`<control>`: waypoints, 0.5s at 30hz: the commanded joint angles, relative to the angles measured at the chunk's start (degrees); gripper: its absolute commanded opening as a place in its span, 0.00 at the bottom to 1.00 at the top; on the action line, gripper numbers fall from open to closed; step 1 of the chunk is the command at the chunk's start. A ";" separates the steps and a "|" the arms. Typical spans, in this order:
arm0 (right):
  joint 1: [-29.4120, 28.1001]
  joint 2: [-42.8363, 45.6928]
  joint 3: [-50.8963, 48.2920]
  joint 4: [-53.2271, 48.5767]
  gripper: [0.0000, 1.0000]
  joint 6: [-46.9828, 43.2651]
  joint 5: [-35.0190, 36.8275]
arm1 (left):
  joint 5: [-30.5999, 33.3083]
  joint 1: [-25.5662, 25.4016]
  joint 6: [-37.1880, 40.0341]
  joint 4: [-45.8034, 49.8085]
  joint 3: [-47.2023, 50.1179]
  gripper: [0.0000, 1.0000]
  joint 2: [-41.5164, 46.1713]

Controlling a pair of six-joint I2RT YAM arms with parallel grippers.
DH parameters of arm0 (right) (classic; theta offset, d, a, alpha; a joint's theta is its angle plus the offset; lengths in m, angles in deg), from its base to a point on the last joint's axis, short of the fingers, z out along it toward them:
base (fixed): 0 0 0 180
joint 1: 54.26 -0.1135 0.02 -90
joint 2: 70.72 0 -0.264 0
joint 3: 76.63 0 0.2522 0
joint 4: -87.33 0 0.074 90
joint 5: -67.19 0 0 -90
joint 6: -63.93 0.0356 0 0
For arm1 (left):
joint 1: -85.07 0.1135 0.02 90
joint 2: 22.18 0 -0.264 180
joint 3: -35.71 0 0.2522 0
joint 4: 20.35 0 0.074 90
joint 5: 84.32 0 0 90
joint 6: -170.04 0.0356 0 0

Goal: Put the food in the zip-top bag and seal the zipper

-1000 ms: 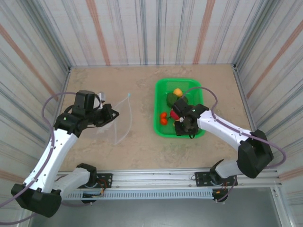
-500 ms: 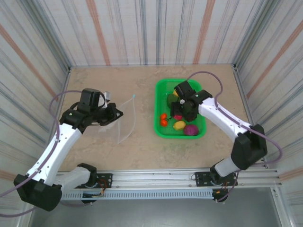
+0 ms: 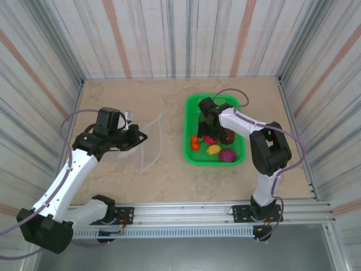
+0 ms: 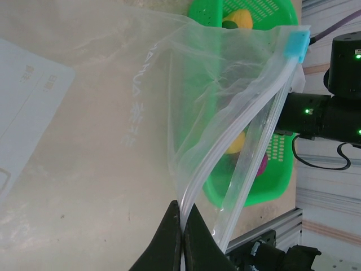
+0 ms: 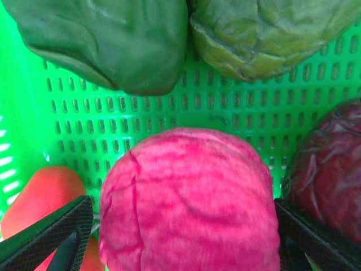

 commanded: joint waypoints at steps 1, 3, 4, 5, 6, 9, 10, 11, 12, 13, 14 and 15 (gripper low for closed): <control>0.88 -2.00 1.75 0.83 0.79 0.05 1.00 | -1.68 -0.69 -0.92 -1.46 0.38 0.00 0.50; 1.14 -1.86 1.11 1.60 0.72 -0.22 0.98 | -1.57 -1.12 -1.49 -1.47 -0.02 0.00 0.28; 1.24 -1.37 0.76 1.97 0.68 -0.43 0.90 | -1.52 -1.44 -1.72 -1.55 -0.30 0.00 0.23; 1.24 -0.77 0.40 2.08 0.66 -0.47 1.20 | -1.26 -1.84 -1.74 -1.56 -0.67 0.00 0.09; 1.24 0.15 0.06 2.22 0.63 -0.58 1.61 | -1.14 -2.16 -1.85 -1.55 -0.93 0.00 0.04; 1.13 4.48 -0.58 2.16 0.58 -1.37 1.98 | -1.21 -2.88 -3.10 -1.60 -1.46 0.00 -0.47; 1.02 6.49 -0.71 1.90 0.58 -1.70 2.32 | -1.47 -3.01 -3.66 -1.81 -1.69 0.00 -0.68; 0.90 8.75 -0.88 1.75 0.57 -2.18 2.33 | -1.84 -3.10 -4.27 -2.11 -1.88 0.00 -0.84; 0.66 10.99 -1.10 1.74 0.58 -2.65 2.25 | -2.01 -3.19 -4.80 -2.38 -2.23 0.00 -1.00; 0.33 13.60 -1.24 1.82 0.57 -3.08 2.04 | -2.02 -3.21 -5.34 -2.52 -2.70 0.00 -1.17; 0.03 16.28 -1.39 2.10 0.58 -3.46 1.53 | -1.61 -3.37 -5.79 -2.61 -3.31 0.00 -1.31; -0.31 18.71 -1.58 2.62 0.58 -3.60 0.46 | -1.21 -3.53 -6.15 -2.69 -3.90 0.00 -1.53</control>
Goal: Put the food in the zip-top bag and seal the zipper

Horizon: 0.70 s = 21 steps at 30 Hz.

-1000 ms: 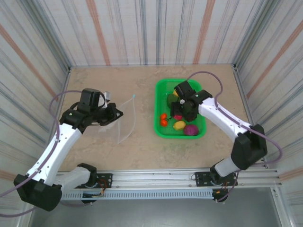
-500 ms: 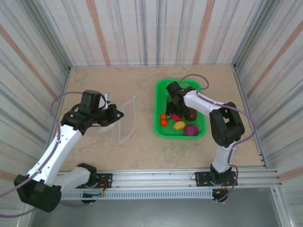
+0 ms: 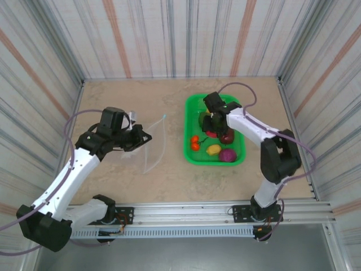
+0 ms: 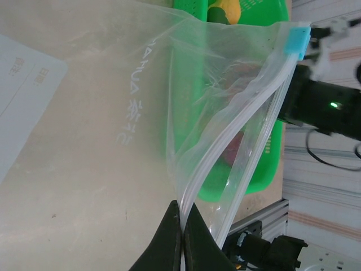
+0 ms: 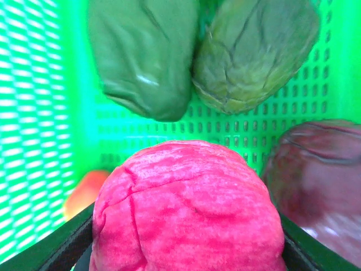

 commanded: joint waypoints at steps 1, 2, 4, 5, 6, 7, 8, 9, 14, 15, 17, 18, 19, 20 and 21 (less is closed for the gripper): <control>-1.42 10.66 -0.20 1.04 0.58 -1.96 -2.20 | -0.25 -0.63 -2.64 -1.38 -3.57 0.00 -0.52; -1.94 13.20 -0.25 2.21 0.59 -2.12 -4.97 | 0.01 -0.64 -3.36 -1.43 -4.34 0.00 -0.82; -3.71 17.10 0.56 3.71 0.59 -1.99 -10.11 | 0.17 -0.73 -5.01 -2.01 -5.33 0.00 -1.31; -5.17 18.64 1.33 4.22 0.59 -1.98 -12.12 | 0.18 -0.80 -5.90 -2.45 -5.75 0.00 -1.51; -6.79 19.90 1.96 4.90 0.60 -1.80 -13.52 | 0.03 -0.88 -6.72 -2.82 -6.03 0.00 -1.69; -8.97 21.24 2.56 6.09 0.61 -1.50 -15.17 | -0.22 -0.95 -7.60 -3.41 -6.23 0.00 -1.95; -10.87 22.01 3.22 6.99 0.61 -1.16 -16.39 | -0.47 -0.94 -8.31 -3.88 -6.35 0.00 -2.17; -13.01 22.64 3.90 8.04 0.61 -0.64 -17.40 | -0.92 -1.06 -9.03 -4.37 -6.46 0.00 -2.44; -17.46 23.82 4.22 16.29 0.61 5.91 -23.76 | -0.30 -2.24 -10.66 -4.99 -7.39 0.00 -2.48; -17.94 23.59 4.24 17.92 0.62 7.22 -24.90 | 0.06 -2.59 -10.81 -4.90 -7.74 0.00 -2.28; -18.67 22.48 4.64 20.18 0.62 9.22 -26.05 | 0.83 -3.21 -11.09 -4.69 -8.56 0.00 -1.86; -19.07 21.79 5.06 21.18 0.62 10.02 -26.75 | 1.30 -3.46 -11.21 -4.43 -9.05 0.00 -1.78; -19.57 21.05 5.61 21.67 0.62 10.58 -26.51 | 1.67 -3.74 -11.15 -4.21 -9.64 0.00 -1.57; -20.18 20.33 6.22 21.71 0.62 10.76 -25.77 | 2.04 -3.95 -11.21 -3.79 -10.15 0.00 -1.49; -20.88 19.65 6.98 21.81 0.62 10.83 -24.79 | 2.48 -4.14 -11.21 -3.52 -10.72 0.00 -1.32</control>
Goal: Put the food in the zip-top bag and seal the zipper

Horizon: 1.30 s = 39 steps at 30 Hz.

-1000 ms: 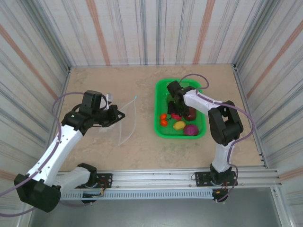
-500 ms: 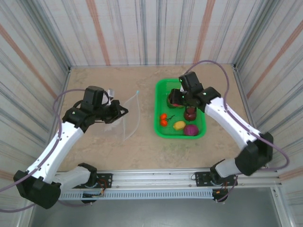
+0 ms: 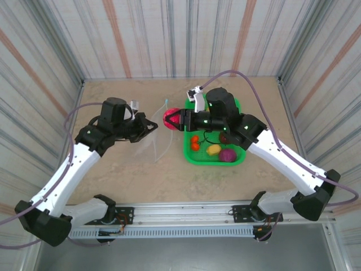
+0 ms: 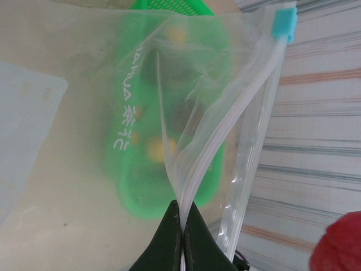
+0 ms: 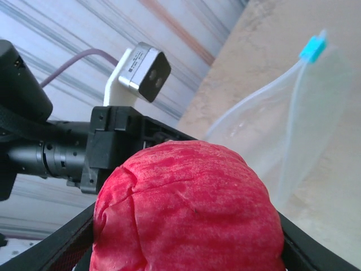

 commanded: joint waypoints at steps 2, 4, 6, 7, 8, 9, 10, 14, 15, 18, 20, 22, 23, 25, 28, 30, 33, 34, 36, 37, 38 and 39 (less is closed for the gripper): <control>-2.55 -3.09 3.15 3.47 0.62 3.82 0.23 | 2.06 -0.72 -1.51 0.77 -3.49 0.00 1.64; -3.36 -4.50 3.72 2.89 0.62 3.86 1.63 | 2.09 -0.67 -1.77 0.43 -4.41 0.00 1.75; -3.88 -5.59 5.21 -0.74 0.62 2.40 5.44 | 2.01 -0.66 -1.50 1.29 -6.05 0.00 1.58; -4.32 -5.98 6.17 -3.44 0.63 1.36 8.41 | 1.92 -0.66 -1.27 1.66 -6.72 0.00 1.57; -4.67 -6.32 7.37 -6.36 0.63 -0.04 11.87 | 1.95 -0.66 -1.15 1.98 -7.42 0.00 1.58; -4.91 -6.67 8.27 -8.69 0.63 -0.88 14.32 | 2.21 -0.66 -1.05 2.16 -7.82 0.00 1.78; -5.18 -6.86 9.37 -11.46 0.63 -1.74 17.15 | 2.43 -0.66 -0.79 2.41 -8.22 0.00 2.03; -5.93 -7.26 11.87 -18.88 0.65 -5.27 24.93 | 3.40 0.01 0.82 4.33 -10.05 0.00 2.49; -5.93 -7.92 12.92 -21.07 0.66 -6.09 25.87 | 3.04 0.38 0.82 4.05 -9.95 0.00 2.73; -6.02 -10.65 16.75 -27.14 0.66 -7.22 28.93 | -0.59 1.98 -0.95 1.30 -8.81 0.00 2.72; -6.02 -12.52 18.96 -29.48 0.67 -8.14 29.20 | -2.41 2.58 -2.11 -0.03 -8.24 0.00 2.46; -6.34 -14.30 21.54 -31.50 0.67 -8.91 30.02 | -2.97 2.60 -2.48 -0.92 -7.96 0.00 2.27; -6.59 -15.28 22.94 -32.31 0.68 -9.39 30.27 | -3.19 2.60 -2.65 -1.40 -7.78 0.00 2.23; -6.98 -17.21 25.72 -34.10 0.70 -10.21 30.06 | -3.33 2.62 -2.70 -2.05 -7.52 0.00 2.30; -8.14 -20.22 30.27 -36.30 0.75 -11.34 29.97 | -3.28 2.60 -2.67 -2.57 -7.07 0.00 2.29; -8.89 -21.08 31.29 -36.27 0.79 -11.85 29.61 | -3.07 2.60 -2.62 -2.48 -6.65 0.00 2.38; -9.30 -21.07 31.45 -34.90 0.82 -12.06 27.84 | -3.07 2.59 -2.90 -3.03 -5.39 0.00 2.71; -9.32 -20.82 31.51 -34.68 0.82 -12.02 27.77 | -3.07 2.63 -3.01 -3.23 -5.02 0.00 2.89; -9.27 -20.50 31.49 -34.40 0.82 -12.15 27.78 | -3.10 2.69 -3.14 -3.23 -4.53 0.00 3.13; -9.15 -20.20 31.36 -34.18 0.82 -12.28 27.69 | -3.13 2.75 -3.16 -3.23 -4.29 0.00 3.28; -8.97 -20.09 31.27 -34.02 0.82 -12.29 27.24 | -3.06 2.77 -3.16 -3.27 -4.01 0.00 3.45; -8.84 -19.97 31.27 -33.91 0.82 -12.26 26.55 | -3.10 2.83 -3.24 -3.30 -3.77 0.00 3.63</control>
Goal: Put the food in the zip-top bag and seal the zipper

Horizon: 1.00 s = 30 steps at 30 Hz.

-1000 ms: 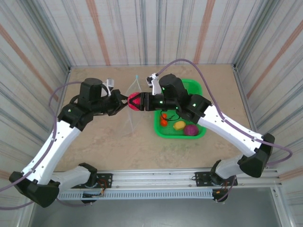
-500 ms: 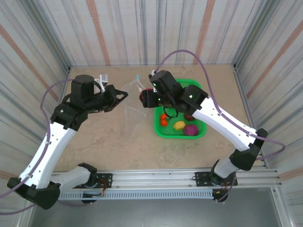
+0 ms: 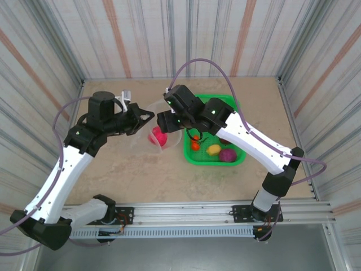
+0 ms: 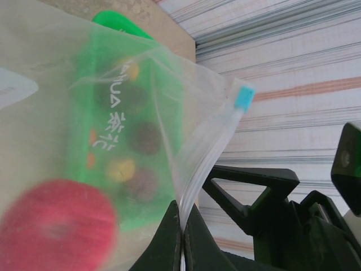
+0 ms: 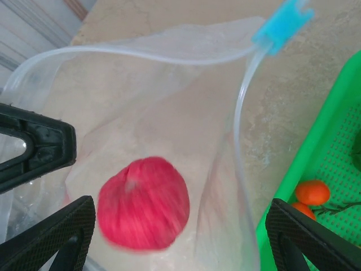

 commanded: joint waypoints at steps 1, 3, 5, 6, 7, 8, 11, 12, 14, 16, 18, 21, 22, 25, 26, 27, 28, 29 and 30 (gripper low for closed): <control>0.39 1.10 1.18 -0.57 0.81 -1.39 -1.72 | -1.11 0.56 -0.84 -1.59 1.27 0.00 1.81; 0.46 1.92 0.63 -0.29 0.80 -0.94 -0.40 | -1.06 1.00 -0.79 -1.50 1.84 0.00 2.16; 1.02 3.57 -1.14 0.80 0.80 -0.36 -0.72 | -1.27 1.76 -0.92 -1.72 2.72 0.00 2.71; 1.38 4.42 -2.15 1.28 0.80 -0.11 -1.42 | -1.45 2.06 -0.85 -1.80 3.10 0.00 2.92; 1.80 5.54 -2.86 1.97 0.79 -0.05 -2.06 | -1.56 2.40 -0.35 -1.50 3.25 0.00 3.14; 2.25 6.62 -5.34 2.62 0.79 -0.08 -2.43 | -1.48 2.81 0.43 -0.74 3.03 0.00 3.24; 4.57 10.35 -9.12 5.10 0.78 -0.95 -5.69 | -0.72 4.45 2.89 2.37 2.54 0.00 3.88; 5.17 11.96 -10.74 6.51 0.78 -1.21 -6.31 | -0.25 4.91 3.64 3.07 2.46 0.00 4.35; 7.44 15.16 -14.17 8.42 0.78 -0.47 -7.96 | 0.95 5.96 5.00 4.63 2.28 0.00 5.60; 10.28 18.17 -17.60 9.72 0.78 0.31 -8.85 | 1.43 6.78 6.12 5.90 1.86 0.00 6.40; 14.00 19.84 -20.53 8.94 0.77 1.73 -8.36 | 1.84 7.16 7.36 6.88 1.25 0.00 6.98; 18.83 19.89 -24.89 5.06 0.77 2.49 -3.99 | 1.95 7.19 8.46 7.30 1.34 0.00 7.53; 20.09 19.26 -26.73 3.96 0.78 2.67 -2.58 | 1.61 7.27 8.67 7.01 1.86 0.00 7.62; 21.77 16.21 -31.72 2.43 0.81 2.86 1.49 | 0.06 7.24 8.65 5.76 3.85 0.00 7.66; 21.71 14.99 -33.06 2.42 0.82 2.33 3.70 | -0.39 7.27 8.65 5.36 4.40 0.00 7.78; 21.82 13.51 -34.15 2.10 0.83 2.17 6.15 | -0.80 7.23 8.57 4.88 5.22 0.00 7.82; 22.26 11.97 -35.03 1.91 0.83 1.86 8.08 | -1.09 7.27 8.38 4.40 6.09 0.00 7.98; 22.57 10.74 -35.66 1.91 0.84 1.67 9.58 | -1.12 7.26 8.34 4.08 6.69 0.00 8.12; 22.92 9.51 -36.12 2.11 0.86 1.59 10.79 | -1.14 7.26 8.38 3.82 7.35 0.00 8.26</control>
